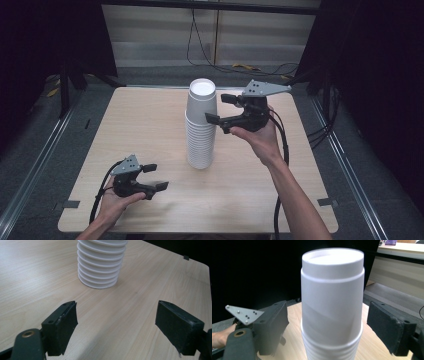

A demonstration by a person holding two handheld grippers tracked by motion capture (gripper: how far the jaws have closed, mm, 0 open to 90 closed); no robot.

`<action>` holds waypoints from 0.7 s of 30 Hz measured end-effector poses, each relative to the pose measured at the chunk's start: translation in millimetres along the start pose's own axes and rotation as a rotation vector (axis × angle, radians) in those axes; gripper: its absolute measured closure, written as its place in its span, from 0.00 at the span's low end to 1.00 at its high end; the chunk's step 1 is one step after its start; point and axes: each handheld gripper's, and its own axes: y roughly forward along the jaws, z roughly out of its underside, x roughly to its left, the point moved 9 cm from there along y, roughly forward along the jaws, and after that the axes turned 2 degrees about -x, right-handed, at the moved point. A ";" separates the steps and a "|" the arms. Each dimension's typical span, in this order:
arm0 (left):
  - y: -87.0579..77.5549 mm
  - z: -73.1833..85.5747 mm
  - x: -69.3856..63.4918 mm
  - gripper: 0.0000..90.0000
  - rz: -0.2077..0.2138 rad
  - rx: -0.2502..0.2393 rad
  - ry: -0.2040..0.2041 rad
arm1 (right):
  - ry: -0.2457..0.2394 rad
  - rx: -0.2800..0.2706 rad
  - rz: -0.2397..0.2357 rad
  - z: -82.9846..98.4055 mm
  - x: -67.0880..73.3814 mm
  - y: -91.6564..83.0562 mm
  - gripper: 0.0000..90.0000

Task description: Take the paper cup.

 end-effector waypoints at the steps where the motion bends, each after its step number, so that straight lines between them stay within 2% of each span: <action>1: 0.1 -0.1 0.8 0.19 -0.003 -0.001 0.002 | 0.000 0.000 0.000 0.0 0.0 0.0 0.19; 12: 0.1 0.3 1.4 0.19 -0.001 0.002 0.002 | -0.032 0.067 -0.005 -17.6 -5.4 21.3 0.19; 15: 0.5 0.1 0.7 0.19 0.002 0.002 0.000 | -0.026 0.073 -0.011 -19.4 -6.3 25.2 0.19; 19: 0.4 0.5 1.0 0.19 0.002 0.006 0.004 | -0.022 0.124 -0.028 -17.8 -6.5 35.0 0.17; 21: 0.7 0.7 1.0 0.19 0.001 0.005 0.001 | -0.018 0.128 -0.030 -17.5 -6.6 36.7 0.17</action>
